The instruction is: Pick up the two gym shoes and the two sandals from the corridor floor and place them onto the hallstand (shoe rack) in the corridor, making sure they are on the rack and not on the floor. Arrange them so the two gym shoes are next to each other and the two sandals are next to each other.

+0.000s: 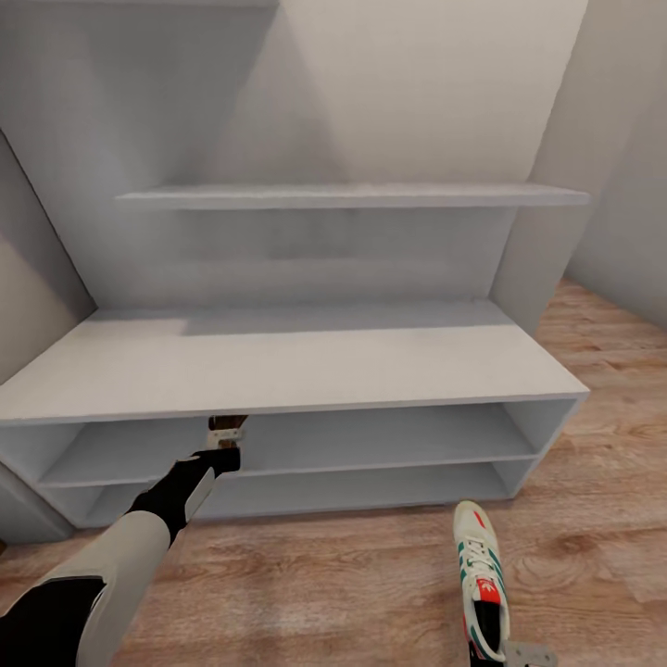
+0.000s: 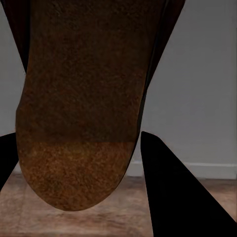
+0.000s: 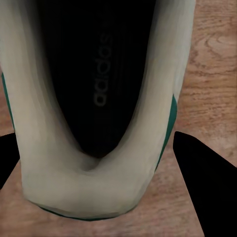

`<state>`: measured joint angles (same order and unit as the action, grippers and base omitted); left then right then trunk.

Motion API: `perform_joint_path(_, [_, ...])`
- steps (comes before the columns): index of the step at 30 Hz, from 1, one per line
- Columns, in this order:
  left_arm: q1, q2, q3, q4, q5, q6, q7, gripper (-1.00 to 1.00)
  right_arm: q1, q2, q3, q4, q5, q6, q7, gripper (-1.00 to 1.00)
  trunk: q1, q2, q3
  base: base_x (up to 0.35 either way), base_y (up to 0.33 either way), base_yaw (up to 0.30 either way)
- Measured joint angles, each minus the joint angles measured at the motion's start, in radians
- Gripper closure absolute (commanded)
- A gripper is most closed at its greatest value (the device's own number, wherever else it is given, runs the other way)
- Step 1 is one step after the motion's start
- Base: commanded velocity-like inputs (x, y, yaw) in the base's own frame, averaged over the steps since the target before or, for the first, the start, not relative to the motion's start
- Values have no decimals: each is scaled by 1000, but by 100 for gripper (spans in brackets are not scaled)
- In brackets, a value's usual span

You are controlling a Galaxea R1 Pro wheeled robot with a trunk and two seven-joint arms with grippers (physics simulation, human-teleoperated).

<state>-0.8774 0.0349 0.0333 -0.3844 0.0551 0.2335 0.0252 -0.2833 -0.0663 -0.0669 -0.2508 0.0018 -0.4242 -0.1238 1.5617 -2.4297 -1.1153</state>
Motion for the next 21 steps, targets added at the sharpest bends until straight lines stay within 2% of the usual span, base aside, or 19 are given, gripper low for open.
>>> perform_joint_path(5, [1,2,1,0,1,-1,-1,100,0,0,0,0,0,0,0,100,0,0,0,47,0,0])
perform_joint_path(13, [0,2,2,0,1,-2,-1,100,0,0,0,0,0,0,0,100,0,0,0,190,0,0])
perform_joint_path(21, [1,3,1,0,1,-5,-4,100,0,0,0,0,1,0,0,100,0,0,0,36,0,0])
